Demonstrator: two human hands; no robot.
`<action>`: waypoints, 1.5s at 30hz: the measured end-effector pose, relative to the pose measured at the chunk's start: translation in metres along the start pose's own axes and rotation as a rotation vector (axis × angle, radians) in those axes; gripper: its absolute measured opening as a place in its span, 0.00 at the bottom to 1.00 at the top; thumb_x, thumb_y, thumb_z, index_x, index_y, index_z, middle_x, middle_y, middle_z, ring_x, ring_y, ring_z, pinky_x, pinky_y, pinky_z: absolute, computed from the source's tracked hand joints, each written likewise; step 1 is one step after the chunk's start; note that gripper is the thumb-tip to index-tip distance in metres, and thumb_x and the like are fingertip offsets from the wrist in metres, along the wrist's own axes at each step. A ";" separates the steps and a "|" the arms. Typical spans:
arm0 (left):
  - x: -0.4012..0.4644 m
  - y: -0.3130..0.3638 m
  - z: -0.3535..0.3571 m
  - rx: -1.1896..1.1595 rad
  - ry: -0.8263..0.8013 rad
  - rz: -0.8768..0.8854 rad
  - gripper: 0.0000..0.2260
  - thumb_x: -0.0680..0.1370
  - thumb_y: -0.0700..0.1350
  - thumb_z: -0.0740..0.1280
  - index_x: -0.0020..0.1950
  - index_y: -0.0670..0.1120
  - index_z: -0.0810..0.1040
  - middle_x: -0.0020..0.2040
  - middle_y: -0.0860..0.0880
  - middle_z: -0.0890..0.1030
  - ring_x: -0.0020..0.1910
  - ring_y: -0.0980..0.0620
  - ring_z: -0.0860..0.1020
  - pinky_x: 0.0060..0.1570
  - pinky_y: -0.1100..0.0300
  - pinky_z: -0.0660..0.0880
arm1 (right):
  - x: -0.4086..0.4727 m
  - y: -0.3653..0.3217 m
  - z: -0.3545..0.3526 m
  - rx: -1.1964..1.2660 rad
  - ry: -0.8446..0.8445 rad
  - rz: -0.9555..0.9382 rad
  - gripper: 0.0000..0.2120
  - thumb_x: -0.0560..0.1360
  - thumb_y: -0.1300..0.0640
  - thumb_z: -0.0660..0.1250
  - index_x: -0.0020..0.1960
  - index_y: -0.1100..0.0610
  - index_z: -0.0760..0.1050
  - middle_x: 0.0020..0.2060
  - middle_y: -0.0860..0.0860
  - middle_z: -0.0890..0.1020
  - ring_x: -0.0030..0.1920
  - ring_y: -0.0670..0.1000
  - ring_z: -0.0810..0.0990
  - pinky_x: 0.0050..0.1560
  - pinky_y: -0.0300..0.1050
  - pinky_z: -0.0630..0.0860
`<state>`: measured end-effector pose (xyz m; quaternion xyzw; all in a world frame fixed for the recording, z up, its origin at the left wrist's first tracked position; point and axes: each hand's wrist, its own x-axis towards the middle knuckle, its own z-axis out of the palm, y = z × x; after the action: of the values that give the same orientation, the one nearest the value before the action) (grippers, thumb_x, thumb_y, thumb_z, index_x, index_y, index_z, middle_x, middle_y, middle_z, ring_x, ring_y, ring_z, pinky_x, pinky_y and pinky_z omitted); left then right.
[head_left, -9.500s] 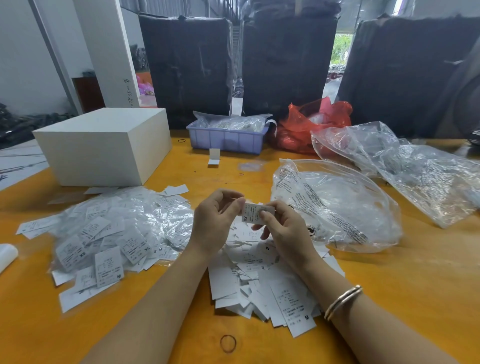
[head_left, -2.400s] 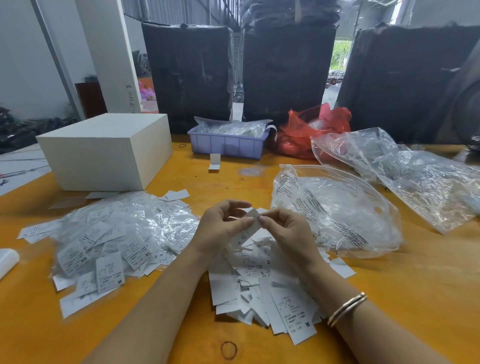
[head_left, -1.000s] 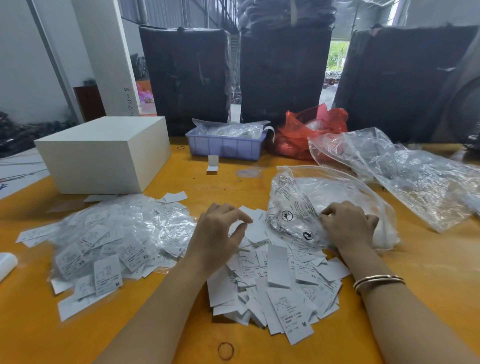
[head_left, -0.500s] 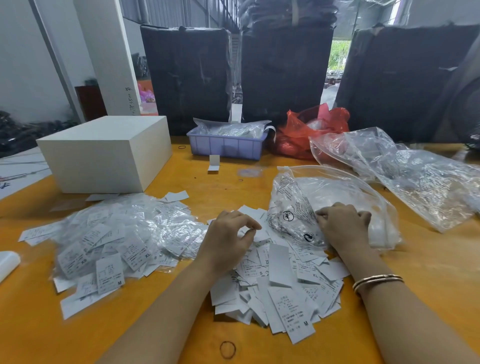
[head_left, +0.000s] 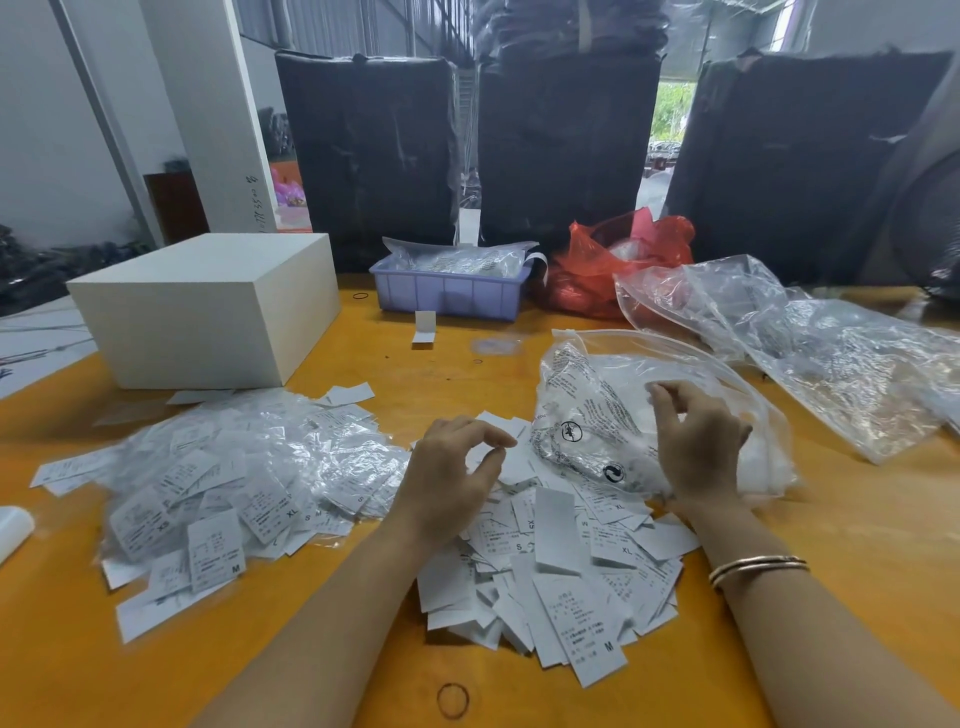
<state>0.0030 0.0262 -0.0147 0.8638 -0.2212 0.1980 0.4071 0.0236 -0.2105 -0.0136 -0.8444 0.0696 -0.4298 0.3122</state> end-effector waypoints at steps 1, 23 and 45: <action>0.001 0.002 -0.001 -0.042 0.011 -0.017 0.07 0.76 0.39 0.67 0.50 0.50 0.81 0.47 0.57 0.79 0.53 0.55 0.74 0.50 0.71 0.67 | -0.001 -0.005 -0.001 0.120 -0.001 -0.032 0.07 0.78 0.59 0.64 0.48 0.58 0.80 0.38 0.54 0.83 0.40 0.55 0.80 0.45 0.45 0.69; 0.009 0.000 -0.008 -0.582 -0.040 -0.317 0.03 0.73 0.39 0.71 0.44 0.44 0.79 0.40 0.49 0.83 0.39 0.59 0.80 0.38 0.70 0.74 | -0.041 -0.068 0.017 0.940 -0.487 0.089 0.28 0.74 0.72 0.63 0.66 0.48 0.63 0.42 0.56 0.78 0.40 0.52 0.83 0.44 0.39 0.77; 0.011 0.000 -0.018 -0.884 0.121 -0.425 0.09 0.77 0.33 0.62 0.48 0.46 0.77 0.37 0.52 0.83 0.41 0.56 0.81 0.41 0.62 0.78 | -0.044 -0.061 0.019 0.547 -0.395 0.030 0.19 0.76 0.69 0.60 0.57 0.49 0.76 0.40 0.59 0.83 0.33 0.50 0.80 0.37 0.44 0.77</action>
<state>0.0096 0.0378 0.0015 0.6214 -0.0792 0.0477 0.7780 0.0023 -0.1362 -0.0161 -0.7952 -0.0976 -0.2560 0.5409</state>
